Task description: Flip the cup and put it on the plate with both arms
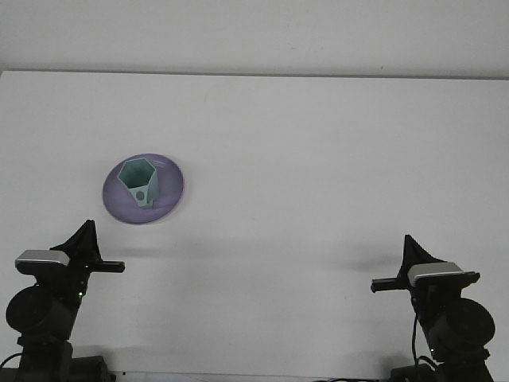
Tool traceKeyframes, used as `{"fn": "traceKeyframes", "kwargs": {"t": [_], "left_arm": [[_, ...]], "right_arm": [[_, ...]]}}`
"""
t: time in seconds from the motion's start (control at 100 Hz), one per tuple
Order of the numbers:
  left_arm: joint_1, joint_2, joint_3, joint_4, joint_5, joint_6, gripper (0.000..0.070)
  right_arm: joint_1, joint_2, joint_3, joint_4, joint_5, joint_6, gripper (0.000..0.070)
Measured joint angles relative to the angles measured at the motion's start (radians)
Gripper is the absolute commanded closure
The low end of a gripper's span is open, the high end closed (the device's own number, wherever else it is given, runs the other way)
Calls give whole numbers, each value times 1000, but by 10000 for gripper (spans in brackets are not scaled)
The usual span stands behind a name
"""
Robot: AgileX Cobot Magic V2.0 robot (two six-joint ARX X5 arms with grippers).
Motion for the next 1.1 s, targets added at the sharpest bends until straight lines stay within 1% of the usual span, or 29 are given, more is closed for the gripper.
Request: {"fn": "traceKeyframes", "kwargs": {"t": [0.17, 0.29, 0.35, 0.47, 0.54, 0.58, 0.74, 0.85, 0.96, 1.1], "left_arm": [[-14, -43, -3, -12, 0, 0, 685], [-37, -129, -70, 106, -9, 3, 685], [-63, -180, -129, 152, -42, 26, 685], [-130, -268, -273, 157, -119, 97, 685], [-156, -308, -337, 137, -172, 114, 685], [-161, -327, -358, 135, -188, 121, 685], [-174, -335, -394, 181, -190, 131, 685], [-175, -334, -396, 150, -190, 129, 685], [-175, -334, -396, 152, -190, 103, 685], [-175, -333, -396, 155, -190, 89, 685]], "right_arm": [[0, 0, 0, 0, 0, 0, 696], [0, 0, 0, 0, 0, 0, 696], [0, 0, 0, 0, 0, 0, 696], [0, 0, 0, 0, 0, 0, 696], [0, 0, 0, 0, 0, 0, 696], [0, 0, 0, 0, 0, 0, 696], [0, 0, 0, 0, 0, 0, 696], [0, 0, 0, 0, 0, 0, 696], [0, 0, 0, 0, 0, 0, 696], [0, 0, 0, 0, 0, 0, 696]]}}
